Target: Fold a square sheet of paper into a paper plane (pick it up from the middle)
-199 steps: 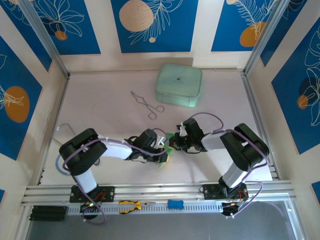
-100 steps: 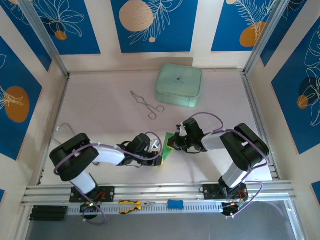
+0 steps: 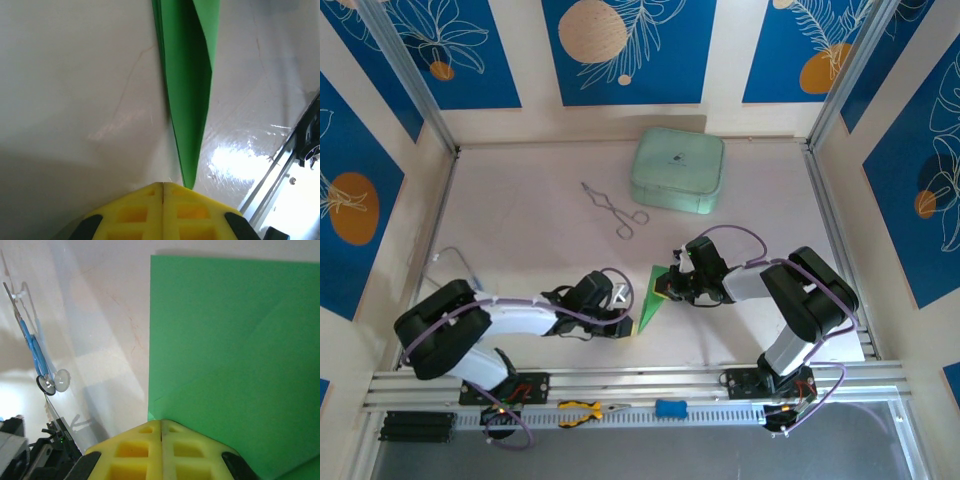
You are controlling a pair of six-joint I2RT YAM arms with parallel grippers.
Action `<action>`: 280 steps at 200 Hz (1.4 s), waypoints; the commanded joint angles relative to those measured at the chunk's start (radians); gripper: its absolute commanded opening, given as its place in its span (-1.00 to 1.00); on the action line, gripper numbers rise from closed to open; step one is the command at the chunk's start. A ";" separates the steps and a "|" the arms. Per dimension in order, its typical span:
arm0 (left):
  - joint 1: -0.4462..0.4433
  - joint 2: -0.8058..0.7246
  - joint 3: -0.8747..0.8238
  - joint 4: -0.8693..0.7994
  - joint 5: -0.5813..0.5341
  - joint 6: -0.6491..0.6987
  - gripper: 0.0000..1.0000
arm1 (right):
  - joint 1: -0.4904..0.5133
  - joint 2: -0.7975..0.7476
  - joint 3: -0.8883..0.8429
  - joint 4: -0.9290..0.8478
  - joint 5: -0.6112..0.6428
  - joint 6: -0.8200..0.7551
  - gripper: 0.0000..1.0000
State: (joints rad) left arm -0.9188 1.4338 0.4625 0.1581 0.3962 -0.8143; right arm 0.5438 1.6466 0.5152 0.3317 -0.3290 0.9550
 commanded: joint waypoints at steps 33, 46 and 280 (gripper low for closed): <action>-0.006 -0.102 0.081 -0.019 -0.010 0.003 -1.00 | -0.004 0.039 -0.034 -0.176 0.111 -0.009 -0.96; -0.006 -0.048 0.113 0.017 0.041 0.003 -1.00 | -0.005 0.039 -0.035 -0.182 0.112 -0.010 -0.96; -0.040 -0.095 -0.015 -0.034 -0.038 -0.028 -1.00 | -0.006 0.019 -0.041 -0.195 0.119 -0.006 -0.96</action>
State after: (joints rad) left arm -0.9516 1.4197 0.4290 0.1806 0.4057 -0.8406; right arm 0.5438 1.6310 0.5198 0.2947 -0.3077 0.9546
